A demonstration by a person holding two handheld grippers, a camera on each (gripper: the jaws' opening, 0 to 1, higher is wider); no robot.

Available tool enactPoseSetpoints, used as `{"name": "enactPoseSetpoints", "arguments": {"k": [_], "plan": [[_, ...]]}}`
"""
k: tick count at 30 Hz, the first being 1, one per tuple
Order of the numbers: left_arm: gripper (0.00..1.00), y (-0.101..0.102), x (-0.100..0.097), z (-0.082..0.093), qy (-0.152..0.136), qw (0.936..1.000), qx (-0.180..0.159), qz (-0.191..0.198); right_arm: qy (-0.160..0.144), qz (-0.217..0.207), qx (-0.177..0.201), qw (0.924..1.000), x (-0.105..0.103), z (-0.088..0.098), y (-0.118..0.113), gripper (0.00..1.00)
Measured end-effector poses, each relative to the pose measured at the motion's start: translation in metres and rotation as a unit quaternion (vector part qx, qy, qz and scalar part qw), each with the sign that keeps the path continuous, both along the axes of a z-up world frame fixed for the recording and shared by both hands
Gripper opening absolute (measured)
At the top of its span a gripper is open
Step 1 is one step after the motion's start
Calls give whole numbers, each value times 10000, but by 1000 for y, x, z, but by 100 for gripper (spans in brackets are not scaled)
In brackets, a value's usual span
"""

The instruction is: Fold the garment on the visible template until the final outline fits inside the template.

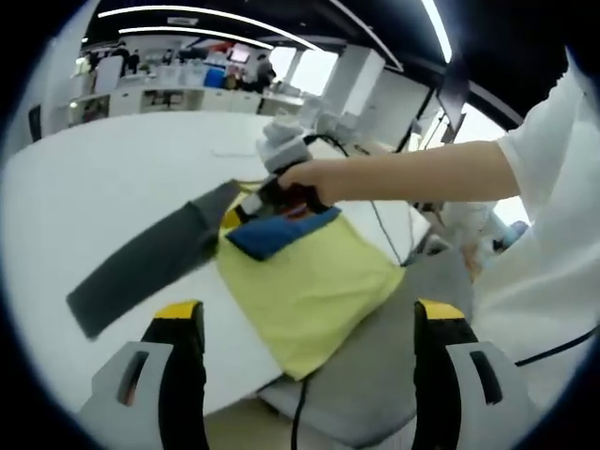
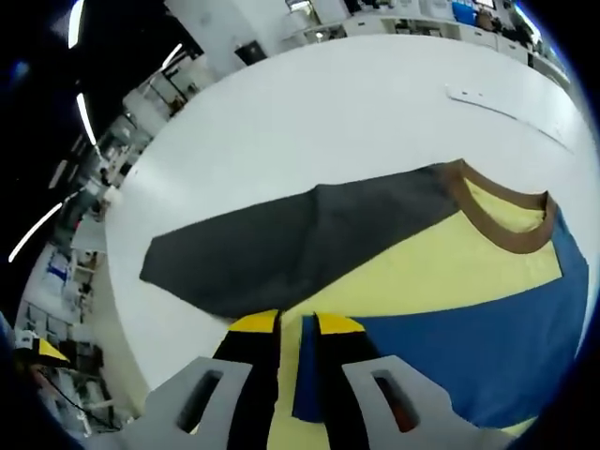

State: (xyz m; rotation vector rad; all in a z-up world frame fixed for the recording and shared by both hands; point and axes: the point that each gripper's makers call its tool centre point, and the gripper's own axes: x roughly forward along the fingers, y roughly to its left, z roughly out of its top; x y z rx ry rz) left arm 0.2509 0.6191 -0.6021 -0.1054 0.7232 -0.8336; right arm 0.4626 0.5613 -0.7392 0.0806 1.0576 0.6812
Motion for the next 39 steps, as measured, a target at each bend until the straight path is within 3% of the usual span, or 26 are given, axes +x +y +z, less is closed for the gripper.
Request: {"name": "enactPoseSetpoints", "arguments": {"k": [19, 23, 39], "plan": [[89, -14, -6, 13, -129, 9997, 213, -29, -346, 501, 274, 9978, -33, 32, -30, 34], [89, -21, -6, 17, -167, 9996, 242, -47, -472, 536, 332, 9969, -38, 43, -43, 37], [89, -35, -2, 27, -300, 9990, 331, -27, -612, 546, 459, 9956, -63, 57, -91, 50]]}}
